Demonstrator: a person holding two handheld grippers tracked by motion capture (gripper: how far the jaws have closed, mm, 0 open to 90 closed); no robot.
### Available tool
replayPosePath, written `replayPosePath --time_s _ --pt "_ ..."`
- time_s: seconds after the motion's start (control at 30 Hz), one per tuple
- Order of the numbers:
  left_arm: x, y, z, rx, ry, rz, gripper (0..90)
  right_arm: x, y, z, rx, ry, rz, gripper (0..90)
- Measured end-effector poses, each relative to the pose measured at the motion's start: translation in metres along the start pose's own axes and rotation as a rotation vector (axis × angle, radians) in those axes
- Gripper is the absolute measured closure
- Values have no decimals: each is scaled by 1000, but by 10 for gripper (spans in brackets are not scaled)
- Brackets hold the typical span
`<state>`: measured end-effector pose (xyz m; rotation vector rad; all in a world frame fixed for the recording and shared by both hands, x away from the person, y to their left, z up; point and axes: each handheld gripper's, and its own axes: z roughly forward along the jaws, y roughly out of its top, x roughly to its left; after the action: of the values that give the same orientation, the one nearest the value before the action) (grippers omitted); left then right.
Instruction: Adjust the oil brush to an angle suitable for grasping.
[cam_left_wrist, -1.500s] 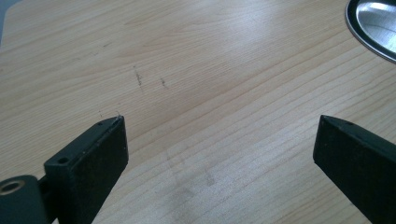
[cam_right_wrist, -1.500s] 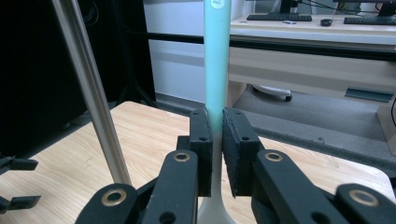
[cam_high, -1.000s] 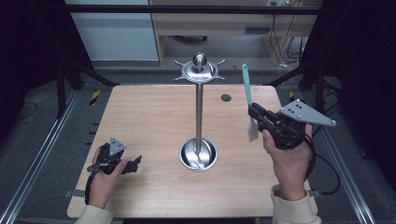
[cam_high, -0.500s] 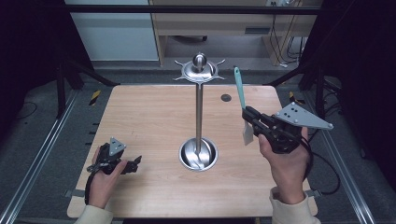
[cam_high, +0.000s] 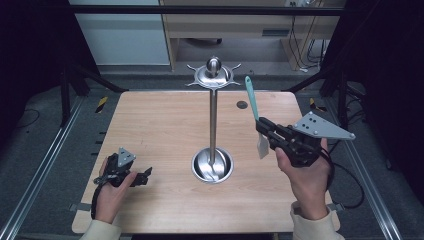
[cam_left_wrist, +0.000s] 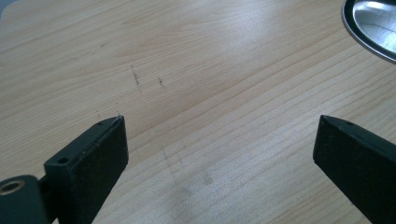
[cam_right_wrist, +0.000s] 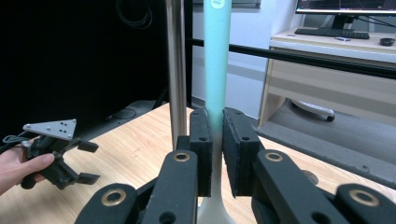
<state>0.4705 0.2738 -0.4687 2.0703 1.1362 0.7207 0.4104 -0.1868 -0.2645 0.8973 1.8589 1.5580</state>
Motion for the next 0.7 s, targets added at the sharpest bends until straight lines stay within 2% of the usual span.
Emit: replayPosePath --time_s 0.7 --pt "-1 0 0 2 -3 5 29 1 -2 2 11 39 2 827"
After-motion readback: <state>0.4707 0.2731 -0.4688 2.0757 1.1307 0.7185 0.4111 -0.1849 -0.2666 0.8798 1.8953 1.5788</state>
